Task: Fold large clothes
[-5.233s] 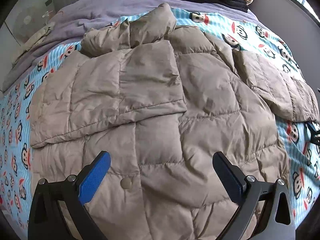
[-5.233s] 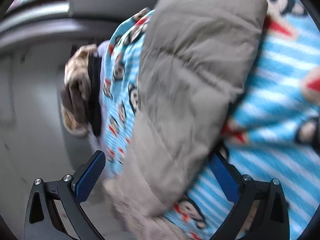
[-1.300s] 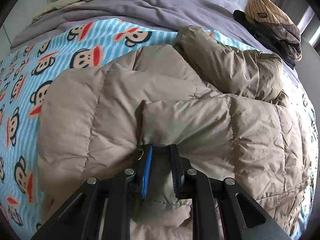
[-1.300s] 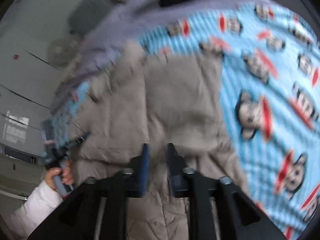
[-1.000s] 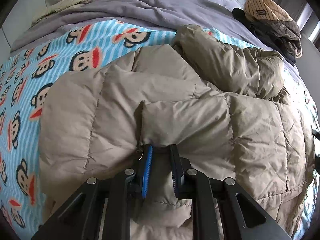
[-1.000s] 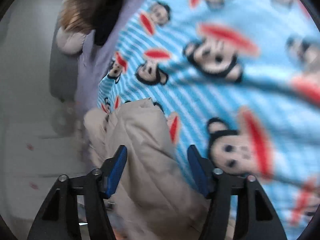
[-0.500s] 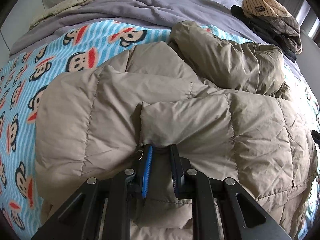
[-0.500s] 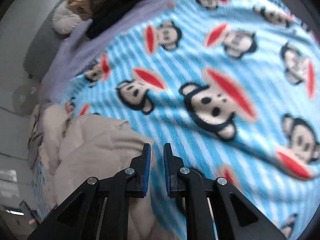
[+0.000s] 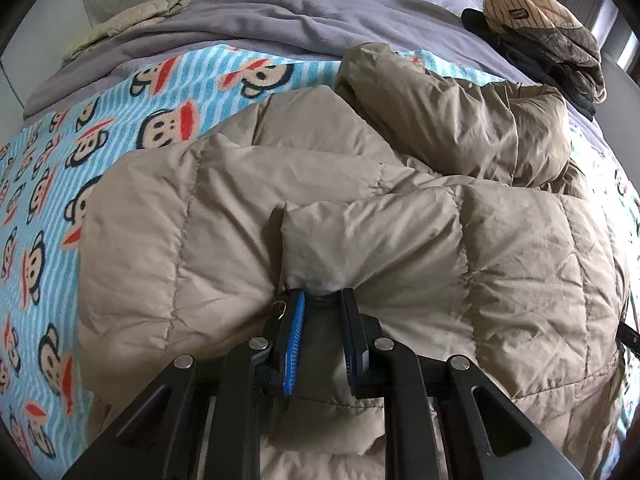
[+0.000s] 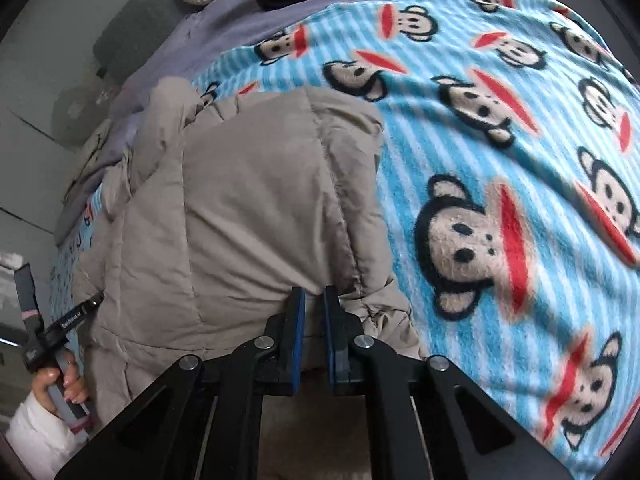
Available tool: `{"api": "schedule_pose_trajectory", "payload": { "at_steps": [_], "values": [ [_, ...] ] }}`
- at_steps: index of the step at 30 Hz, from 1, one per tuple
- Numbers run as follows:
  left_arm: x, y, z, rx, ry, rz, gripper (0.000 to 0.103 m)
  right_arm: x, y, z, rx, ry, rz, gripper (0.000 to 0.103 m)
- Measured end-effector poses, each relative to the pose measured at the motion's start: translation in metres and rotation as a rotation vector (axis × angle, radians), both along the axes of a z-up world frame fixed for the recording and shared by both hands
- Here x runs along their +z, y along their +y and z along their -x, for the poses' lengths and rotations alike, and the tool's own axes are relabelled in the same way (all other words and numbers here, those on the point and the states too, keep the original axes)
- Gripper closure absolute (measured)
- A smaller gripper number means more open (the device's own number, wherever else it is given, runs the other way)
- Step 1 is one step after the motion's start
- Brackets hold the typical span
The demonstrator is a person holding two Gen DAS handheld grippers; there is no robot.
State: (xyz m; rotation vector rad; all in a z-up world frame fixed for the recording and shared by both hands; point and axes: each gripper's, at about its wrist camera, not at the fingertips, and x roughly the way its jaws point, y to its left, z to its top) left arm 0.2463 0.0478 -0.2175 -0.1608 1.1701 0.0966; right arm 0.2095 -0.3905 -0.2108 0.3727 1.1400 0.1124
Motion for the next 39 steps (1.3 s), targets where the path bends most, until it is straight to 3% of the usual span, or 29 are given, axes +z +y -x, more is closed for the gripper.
{"api": "schedule_pose_trajectory", "payload": {
  "at_steps": [9,23,35,36,37,38,39],
  "values": [
    [0.031,0.005,0.028,0.014,-0.003,-0.009,0.083,0.03,-0.011,0.026,-0.036,-0.02,-0.002,0.091],
    [0.035,-0.011,0.094,0.013,0.085,-0.024,0.083,0.03,-0.001,0.066,-0.033,0.03,-0.055,0.091],
    [0.045,-0.021,0.151,0.038,0.11,-0.04,0.083,0.027,0.024,0.11,0.053,0.089,-0.07,0.09],
    [0.044,-0.021,0.155,0.04,0.116,-0.035,0.077,0.028,0.027,0.115,0.057,0.093,-0.072,0.09],
    [0.043,-0.02,0.16,0.042,0.124,-0.031,0.035,0.028,0.029,0.118,0.06,0.096,-0.072,0.09],
    [0.043,-0.019,0.164,0.049,0.13,-0.031,0.011,0.028,0.031,0.122,0.062,0.098,-0.071,0.086],
    [0.044,-0.017,0.169,0.067,0.118,-0.044,0.0,0.028,0.033,0.125,0.062,0.101,-0.07,0.078]
  ]
}}
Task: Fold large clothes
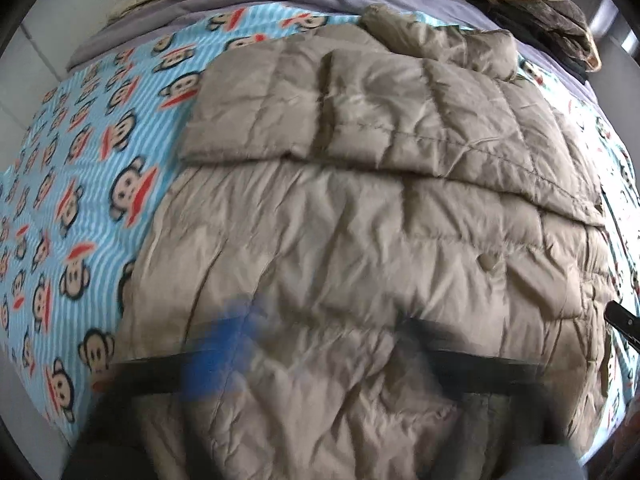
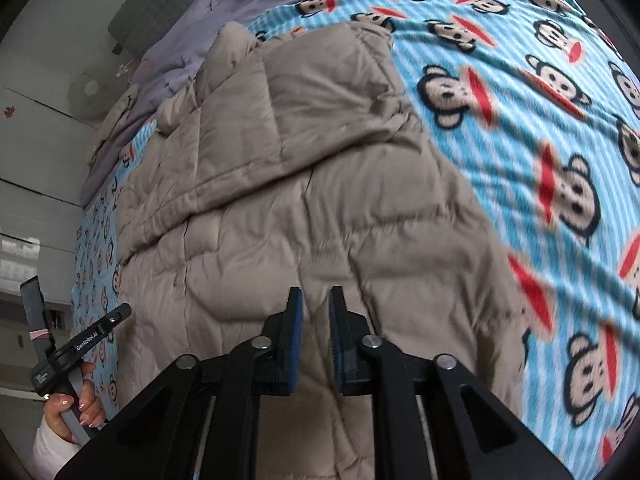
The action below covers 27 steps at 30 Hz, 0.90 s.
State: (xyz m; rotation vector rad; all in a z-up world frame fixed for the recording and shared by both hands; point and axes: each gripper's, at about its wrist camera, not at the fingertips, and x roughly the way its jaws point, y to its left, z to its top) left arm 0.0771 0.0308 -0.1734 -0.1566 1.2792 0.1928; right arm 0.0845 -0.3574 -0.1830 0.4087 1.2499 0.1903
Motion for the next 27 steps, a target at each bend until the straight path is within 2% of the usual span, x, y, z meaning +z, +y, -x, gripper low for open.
{"api": "schedule_pose_trajectory", "payload": {
  "at_steps": [2,8,10,11,12,14,17,18,20,23,27],
  "values": [
    [0.004,0.0,0.009,-0.016,-0.031,-0.026,0.0,0.0,0.005,0.006,-0.001,-0.002,0.008,0.068],
    [-0.005,0.004,0.023,-0.05,-0.005,-0.008,0.0,-0.001,0.023,0.024,0.002,0.0,0.027,0.067],
    [-0.002,0.008,0.029,-0.051,-0.011,0.008,0.0,-0.003,0.032,0.033,0.003,0.012,0.041,0.064],
    [0.0,0.01,0.032,-0.053,-0.012,0.015,0.0,-0.002,0.035,0.035,0.002,0.012,0.045,0.055],
    [0.002,0.013,0.035,-0.059,-0.009,0.023,0.0,0.0,0.038,0.039,-0.003,0.008,0.051,0.039],
    [0.007,0.016,0.042,-0.07,-0.004,0.023,0.0,0.007,0.044,0.049,-0.032,-0.014,0.038,0.015],
    [0.015,0.022,0.052,-0.09,-0.003,0.03,0.0,0.014,0.048,0.061,-0.078,-0.032,0.02,0.015],
    [0.018,0.024,0.056,-0.095,-0.001,0.033,0.0,0.016,0.05,0.064,-0.083,-0.032,0.019,0.006],
    [0.021,0.027,0.063,-0.108,0.009,0.031,0.0,0.02,0.055,0.073,-0.102,-0.033,0.006,0.0],
    [0.024,0.031,0.074,-0.142,0.025,0.014,0.0,0.027,0.064,0.089,-0.123,-0.023,-0.005,0.0],
    [0.028,0.034,0.087,-0.179,0.032,-0.011,0.0,0.027,0.074,0.11,-0.142,0.041,-0.053,0.0]
  ]
}}
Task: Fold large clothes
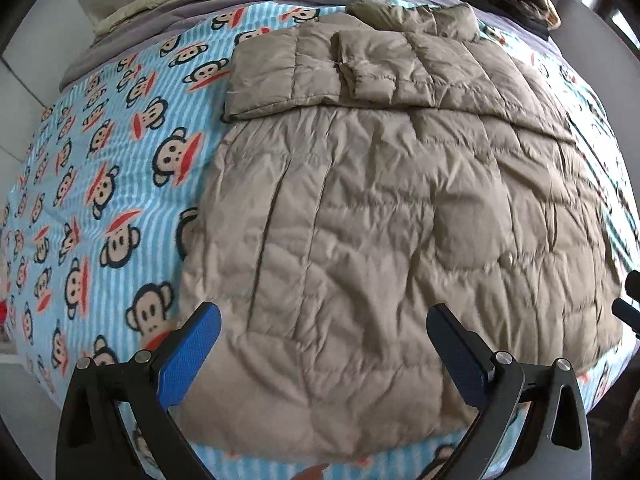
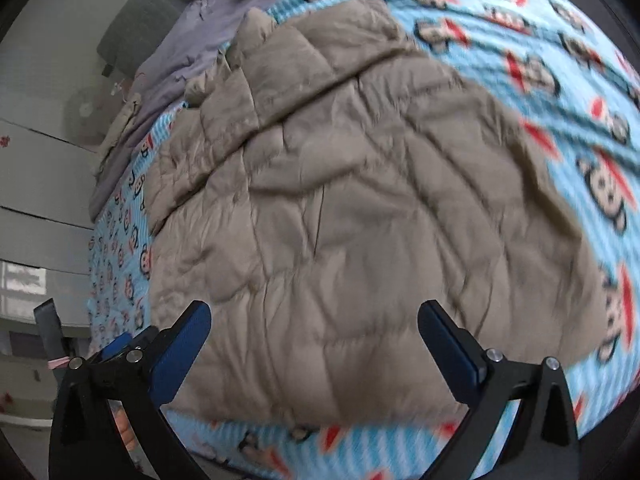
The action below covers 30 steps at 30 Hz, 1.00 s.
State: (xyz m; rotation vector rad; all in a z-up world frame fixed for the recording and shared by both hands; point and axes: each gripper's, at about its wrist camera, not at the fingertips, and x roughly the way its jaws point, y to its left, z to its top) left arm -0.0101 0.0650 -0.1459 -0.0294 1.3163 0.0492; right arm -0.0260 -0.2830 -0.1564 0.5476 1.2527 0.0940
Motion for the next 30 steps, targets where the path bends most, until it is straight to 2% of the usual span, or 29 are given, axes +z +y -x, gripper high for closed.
{"api": "schedule_pose_trajectory", "payload": {
  "at_steps": [7,11,13,17,21,30],
  "values": [
    [0.005,0.008,0.022,-0.013,0.018,-0.018,0.0,0.007,0.008,0.029,-0.009,0.056,0.028,0.0],
    [0.005,0.009,0.036,-0.006,0.052,0.029,0.0,0.009,0.006,0.035,0.001,0.099,0.033,0.0],
    [0.004,0.007,0.045,0.011,0.064,0.024,0.0,0.009,0.004,0.039,0.012,0.116,0.031,0.0],
    [-0.002,0.004,0.064,0.063,0.107,0.04,0.0,0.005,-0.002,0.046,0.045,0.171,0.006,0.0],
    [-0.01,-0.002,0.081,0.1,0.155,0.01,0.0,0.003,-0.016,0.053,0.059,0.192,0.003,0.0],
    [-0.015,-0.011,0.095,0.136,0.191,0.042,0.0,-0.018,-0.052,0.062,-0.018,0.27,-0.081,0.0]
  ]
}}
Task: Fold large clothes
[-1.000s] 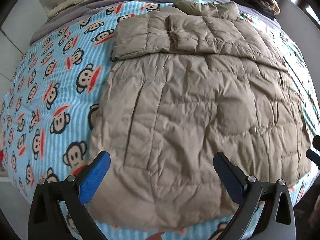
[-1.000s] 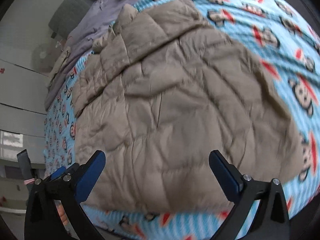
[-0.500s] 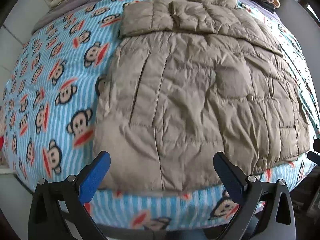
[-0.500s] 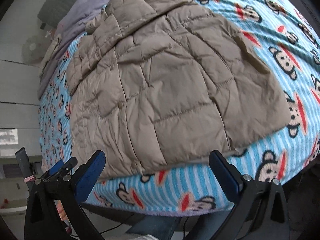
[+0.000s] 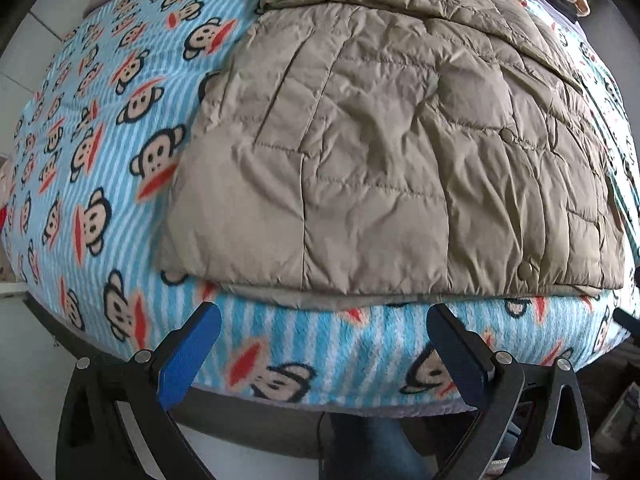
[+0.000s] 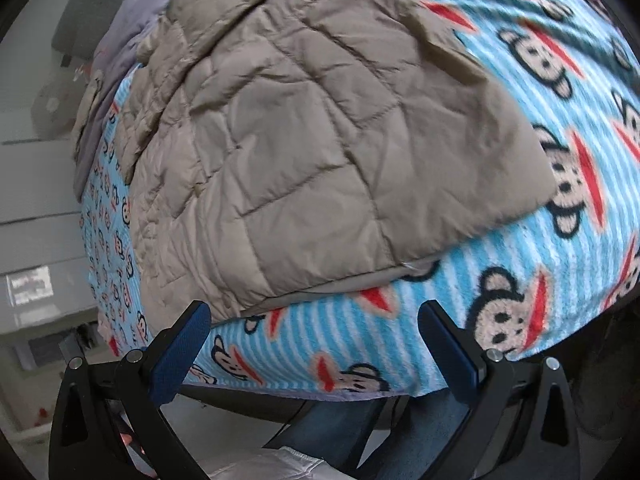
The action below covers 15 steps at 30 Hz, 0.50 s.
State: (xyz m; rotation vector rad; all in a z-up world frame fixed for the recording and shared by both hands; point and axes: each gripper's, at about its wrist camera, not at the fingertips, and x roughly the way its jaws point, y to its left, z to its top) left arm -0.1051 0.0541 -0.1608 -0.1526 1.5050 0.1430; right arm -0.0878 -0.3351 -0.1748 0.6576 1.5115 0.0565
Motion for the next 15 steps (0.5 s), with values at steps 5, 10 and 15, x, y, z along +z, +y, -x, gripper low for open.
{"api": "schedule_pose_trajectory", "payload": {
  "at_steps": [5,10,15],
  "values": [
    [-0.001,0.008,0.004,0.048,-0.019,0.065,0.0,-0.017,-0.019,0.011,-0.103,0.052,-0.066,0.0],
    [-0.021,0.043,0.018,0.191,-0.054,0.292,0.0,-0.028,-0.036,0.023,-0.192,0.064,-0.109,0.0],
    [-0.055,0.076,0.021,0.323,-0.032,0.425,0.0,-0.038,-0.054,0.032,-0.286,0.075,-0.146,0.0]
  ]
}}
